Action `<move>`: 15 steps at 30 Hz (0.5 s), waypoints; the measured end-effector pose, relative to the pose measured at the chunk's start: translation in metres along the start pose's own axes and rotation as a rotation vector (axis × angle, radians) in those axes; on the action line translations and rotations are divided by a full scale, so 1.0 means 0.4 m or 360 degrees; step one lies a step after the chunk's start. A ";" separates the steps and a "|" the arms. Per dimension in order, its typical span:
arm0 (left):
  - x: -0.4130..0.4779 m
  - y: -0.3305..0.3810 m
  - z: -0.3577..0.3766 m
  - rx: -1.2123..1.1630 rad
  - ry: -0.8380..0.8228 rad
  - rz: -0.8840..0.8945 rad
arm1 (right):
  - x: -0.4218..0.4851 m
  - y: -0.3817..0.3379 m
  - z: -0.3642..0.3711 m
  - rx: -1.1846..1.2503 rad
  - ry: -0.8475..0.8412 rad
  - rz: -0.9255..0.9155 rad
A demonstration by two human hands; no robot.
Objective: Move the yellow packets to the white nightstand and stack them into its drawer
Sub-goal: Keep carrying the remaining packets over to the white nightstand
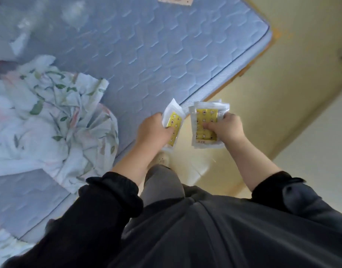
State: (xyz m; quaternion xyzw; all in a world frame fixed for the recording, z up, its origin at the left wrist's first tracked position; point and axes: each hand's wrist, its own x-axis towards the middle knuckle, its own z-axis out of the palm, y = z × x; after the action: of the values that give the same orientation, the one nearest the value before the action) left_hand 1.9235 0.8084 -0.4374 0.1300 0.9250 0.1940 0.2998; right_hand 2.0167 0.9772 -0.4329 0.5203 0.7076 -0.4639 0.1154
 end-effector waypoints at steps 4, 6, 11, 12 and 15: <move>0.133 0.182 0.033 0.0148 -0.0108 0.0211 | 0.099 0.022 -0.148 0.0221 0.0164 0.0168; 0.205 0.281 0.052 0.0210 -0.0156 0.0329 | 0.154 0.021 -0.222 0.0280 0.0252 0.0240; 0.361 0.555 0.082 0.0285 -0.0303 0.0567 | 0.290 -0.003 -0.412 0.0485 0.0479 0.0399; 0.384 0.608 0.084 0.0313 -0.0330 0.0607 | 0.312 -0.009 -0.448 0.0518 0.0512 0.0424; 0.445 0.765 0.094 0.0394 -0.0394 0.0735 | 0.371 -0.020 -0.553 0.0626 0.0586 0.0479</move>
State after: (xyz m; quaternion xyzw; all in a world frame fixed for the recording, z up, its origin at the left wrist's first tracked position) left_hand 1.8444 1.1553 -0.4216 0.3954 0.8440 0.1253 0.3402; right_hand 2.0164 1.2423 -0.4044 0.7071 0.5281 -0.4675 -0.0504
